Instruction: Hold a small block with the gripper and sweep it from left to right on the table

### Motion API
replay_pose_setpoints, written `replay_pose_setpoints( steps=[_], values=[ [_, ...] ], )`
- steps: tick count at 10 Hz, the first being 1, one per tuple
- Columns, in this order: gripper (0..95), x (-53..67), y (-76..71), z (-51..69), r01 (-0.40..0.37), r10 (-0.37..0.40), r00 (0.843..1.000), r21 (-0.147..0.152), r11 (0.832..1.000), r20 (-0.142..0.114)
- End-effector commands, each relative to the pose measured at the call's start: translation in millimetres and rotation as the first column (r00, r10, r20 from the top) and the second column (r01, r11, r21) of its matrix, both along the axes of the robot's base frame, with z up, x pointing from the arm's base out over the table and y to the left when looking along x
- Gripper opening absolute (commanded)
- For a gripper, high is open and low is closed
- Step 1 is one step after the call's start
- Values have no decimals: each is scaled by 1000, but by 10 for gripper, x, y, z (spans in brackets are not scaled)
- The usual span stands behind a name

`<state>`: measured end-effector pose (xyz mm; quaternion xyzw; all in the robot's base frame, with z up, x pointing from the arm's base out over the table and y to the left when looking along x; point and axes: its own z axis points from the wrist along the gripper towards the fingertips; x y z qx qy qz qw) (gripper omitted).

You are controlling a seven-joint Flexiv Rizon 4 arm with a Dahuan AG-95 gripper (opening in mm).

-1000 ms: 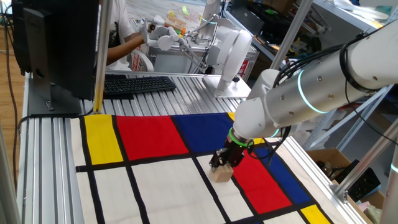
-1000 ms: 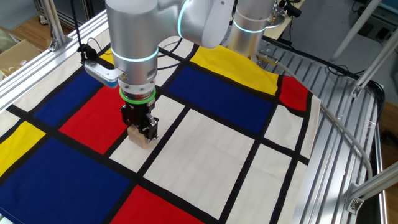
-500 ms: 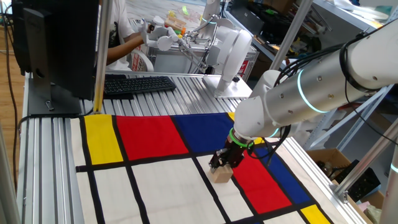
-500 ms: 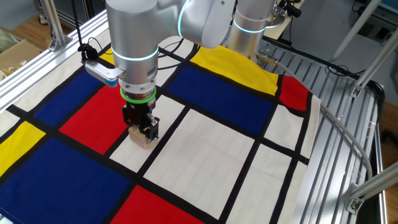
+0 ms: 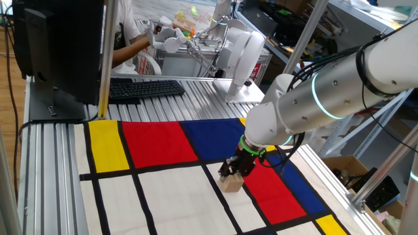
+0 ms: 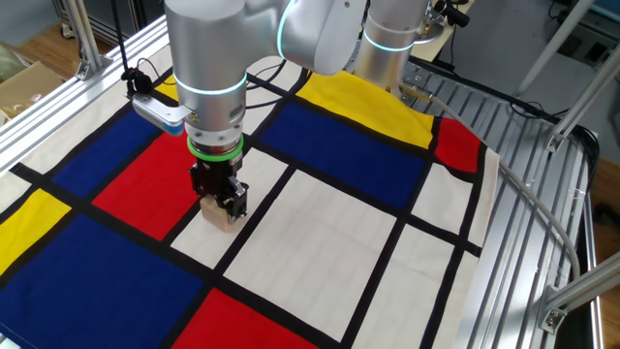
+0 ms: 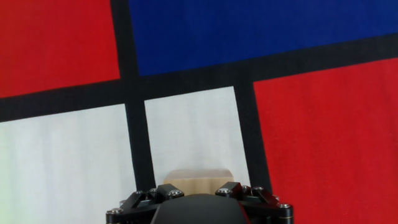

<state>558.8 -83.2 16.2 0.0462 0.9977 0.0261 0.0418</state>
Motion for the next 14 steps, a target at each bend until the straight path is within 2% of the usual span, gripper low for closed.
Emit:
replay_pose_setpoints(
  steps=[1,14],
  values=[
    [0,-7,-5,-4,2,-2,1000,-3,1000,3],
    [0,-4,4,-14,-5,5,1000,9,1000,1]
  ],
)
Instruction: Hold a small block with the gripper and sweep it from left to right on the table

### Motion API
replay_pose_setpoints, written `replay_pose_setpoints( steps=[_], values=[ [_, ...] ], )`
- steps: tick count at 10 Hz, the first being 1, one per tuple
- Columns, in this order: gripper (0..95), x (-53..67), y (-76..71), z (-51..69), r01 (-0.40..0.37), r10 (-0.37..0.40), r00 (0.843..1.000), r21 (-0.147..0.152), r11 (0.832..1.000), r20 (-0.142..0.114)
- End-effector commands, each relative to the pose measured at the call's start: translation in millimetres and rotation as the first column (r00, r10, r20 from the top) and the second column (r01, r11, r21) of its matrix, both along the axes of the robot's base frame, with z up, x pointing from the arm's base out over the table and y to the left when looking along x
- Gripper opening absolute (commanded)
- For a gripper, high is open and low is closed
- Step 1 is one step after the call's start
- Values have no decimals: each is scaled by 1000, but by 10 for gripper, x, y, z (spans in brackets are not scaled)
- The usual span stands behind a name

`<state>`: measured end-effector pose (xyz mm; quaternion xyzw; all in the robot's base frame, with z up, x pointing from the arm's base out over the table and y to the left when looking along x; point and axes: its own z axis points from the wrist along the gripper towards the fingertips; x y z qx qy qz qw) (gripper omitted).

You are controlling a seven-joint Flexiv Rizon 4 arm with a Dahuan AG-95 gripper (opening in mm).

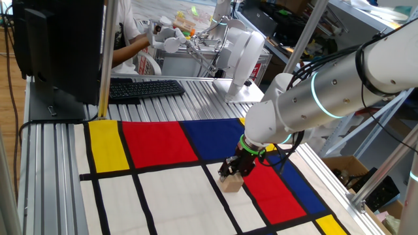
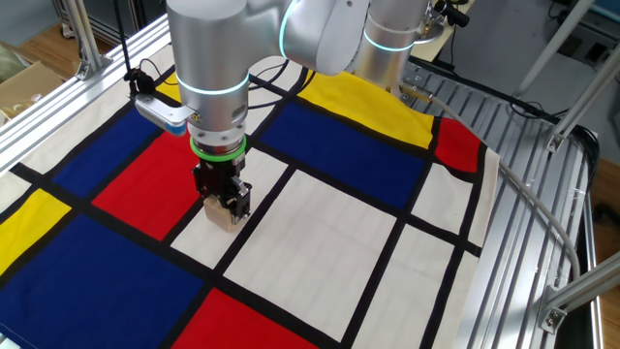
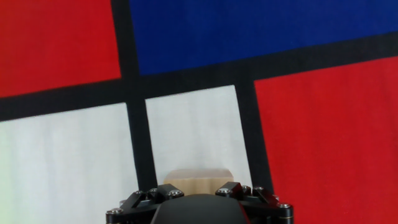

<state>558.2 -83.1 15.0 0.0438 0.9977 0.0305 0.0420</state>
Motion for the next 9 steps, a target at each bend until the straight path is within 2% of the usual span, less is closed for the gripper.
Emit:
replay_pose_setpoints(
  steps=[1,4,6,9],
  values=[
    [0,2,8,1,2,-2,1000,-2,1000,-1],
    [0,-5,48,7,5,-5,1000,-8,1000,-1],
    [0,-7,82,11,9,-9,1000,3,1000,-4],
    [0,-21,113,-14,14,-14,1000,2,1000,0]
  ],
)
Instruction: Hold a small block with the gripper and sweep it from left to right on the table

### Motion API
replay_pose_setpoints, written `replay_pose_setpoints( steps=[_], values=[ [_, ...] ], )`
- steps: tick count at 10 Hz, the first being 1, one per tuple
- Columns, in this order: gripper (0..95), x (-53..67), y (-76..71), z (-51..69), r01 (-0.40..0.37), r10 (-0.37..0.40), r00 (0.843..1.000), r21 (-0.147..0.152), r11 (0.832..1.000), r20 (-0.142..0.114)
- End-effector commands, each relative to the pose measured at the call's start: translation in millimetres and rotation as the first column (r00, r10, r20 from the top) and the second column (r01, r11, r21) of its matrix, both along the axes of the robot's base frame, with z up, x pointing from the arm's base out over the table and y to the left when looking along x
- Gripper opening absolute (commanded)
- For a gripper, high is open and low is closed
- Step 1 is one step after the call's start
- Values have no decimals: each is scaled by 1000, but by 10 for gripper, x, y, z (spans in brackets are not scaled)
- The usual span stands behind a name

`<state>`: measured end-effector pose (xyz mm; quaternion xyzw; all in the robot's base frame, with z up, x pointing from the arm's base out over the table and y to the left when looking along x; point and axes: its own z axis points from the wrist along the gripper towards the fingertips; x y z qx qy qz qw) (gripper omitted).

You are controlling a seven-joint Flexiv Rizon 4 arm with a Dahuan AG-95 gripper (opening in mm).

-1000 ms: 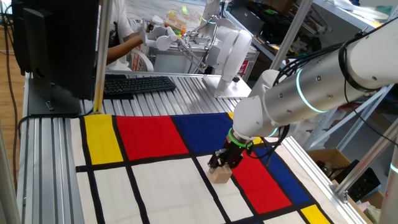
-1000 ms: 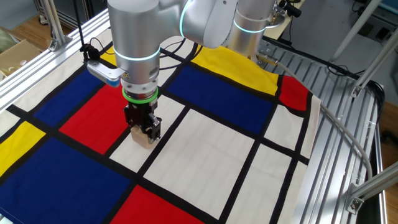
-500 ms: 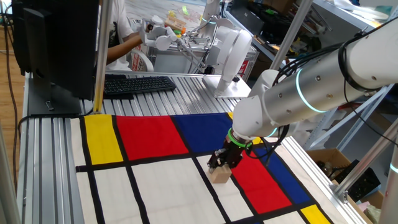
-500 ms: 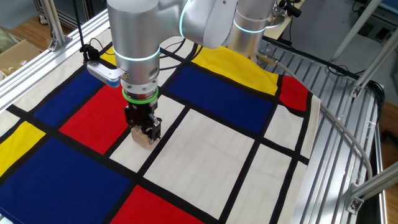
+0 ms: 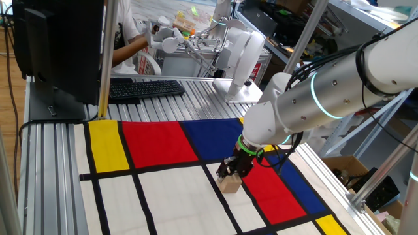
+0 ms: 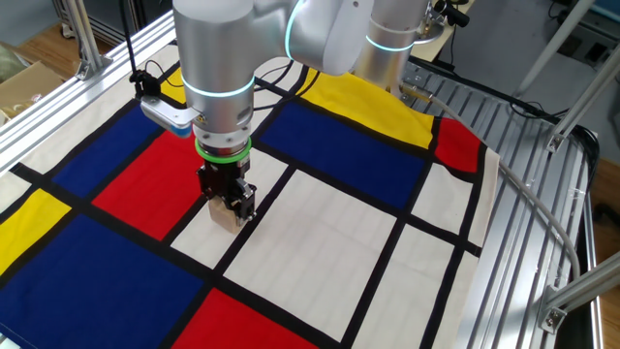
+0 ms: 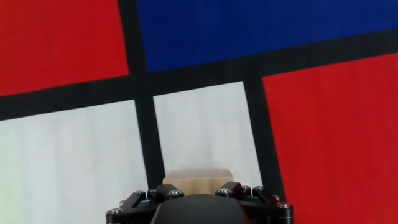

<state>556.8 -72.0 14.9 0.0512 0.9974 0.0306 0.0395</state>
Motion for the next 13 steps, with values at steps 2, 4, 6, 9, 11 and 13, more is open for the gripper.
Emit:
replay_pose_setpoints(
  steps=[2,4,6,9,11,13],
  values=[
    [0,-13,37,26,8,-8,1000,-5,1000,-1],
    [0,-3,41,-8,7,-7,1000,2,1000,0],
    [0,-3,41,-9,6,-6,1000,10,1000,1],
    [0,-3,41,-5,8,-8,1000,2,1000,6],
    [0,-3,41,-4,10,-10,1000,4,1000,4],
    [0,-4,40,-4,9,-9,1000,3,1000,5]
  ],
)
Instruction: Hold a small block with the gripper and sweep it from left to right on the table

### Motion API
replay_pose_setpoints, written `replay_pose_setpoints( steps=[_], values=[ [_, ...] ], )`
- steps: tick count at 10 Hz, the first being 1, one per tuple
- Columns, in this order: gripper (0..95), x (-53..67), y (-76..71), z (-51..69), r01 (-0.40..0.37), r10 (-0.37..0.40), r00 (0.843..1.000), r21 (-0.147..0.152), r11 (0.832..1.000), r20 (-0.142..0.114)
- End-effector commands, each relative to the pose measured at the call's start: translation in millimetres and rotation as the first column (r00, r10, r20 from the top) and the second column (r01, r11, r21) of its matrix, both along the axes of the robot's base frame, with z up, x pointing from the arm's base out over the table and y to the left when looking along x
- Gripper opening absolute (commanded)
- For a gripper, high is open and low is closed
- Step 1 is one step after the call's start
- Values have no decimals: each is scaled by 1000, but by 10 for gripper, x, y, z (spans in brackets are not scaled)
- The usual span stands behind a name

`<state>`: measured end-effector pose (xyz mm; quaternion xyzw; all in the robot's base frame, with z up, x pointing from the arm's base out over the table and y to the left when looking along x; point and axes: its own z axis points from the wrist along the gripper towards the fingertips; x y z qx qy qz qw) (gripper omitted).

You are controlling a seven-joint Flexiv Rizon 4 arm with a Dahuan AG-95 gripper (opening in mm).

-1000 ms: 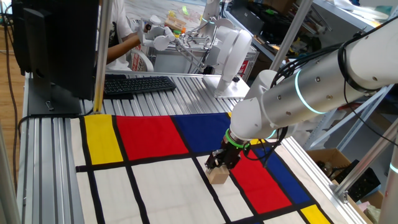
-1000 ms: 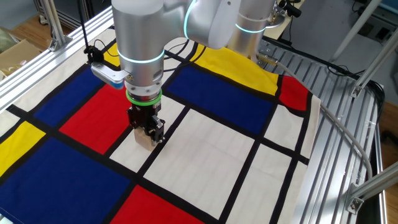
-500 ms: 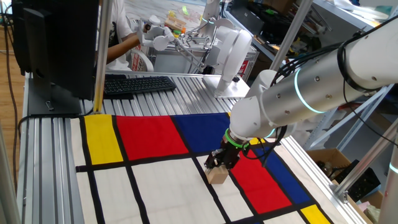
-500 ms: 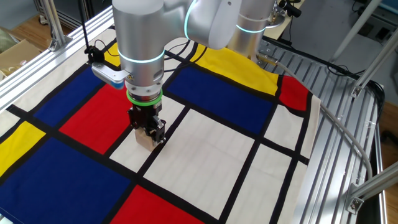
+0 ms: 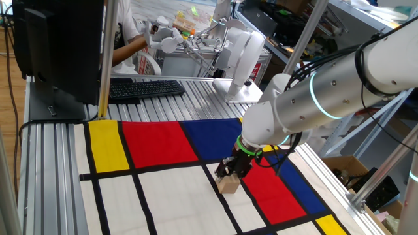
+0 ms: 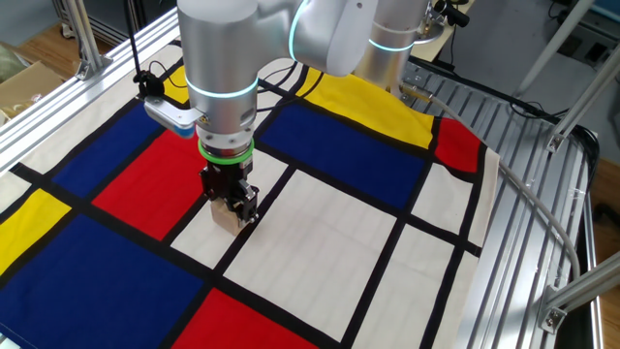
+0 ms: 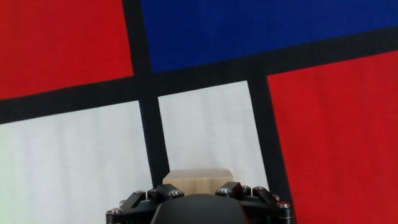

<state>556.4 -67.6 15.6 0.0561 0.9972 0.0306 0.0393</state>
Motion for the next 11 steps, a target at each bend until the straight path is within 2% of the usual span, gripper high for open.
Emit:
replay_pose_setpoints(
  steps=[1,2,4,7,8,11],
  values=[
    [0,0,-3,-15,0,0,1000,4,1000,5],
    [0,-1,-4,-8,2,-2,1000,15,1000,8],
    [0,2,-3,-15,0,0,1000,5,1000,5],
    [0,-2,-4,5,1,-1,1000,15,1000,1],
    [0,-7,-6,18,-1,1,1000,7,1000,3],
    [0,-19,-10,29,-1,1,1000,7,1000,2]
  ],
)
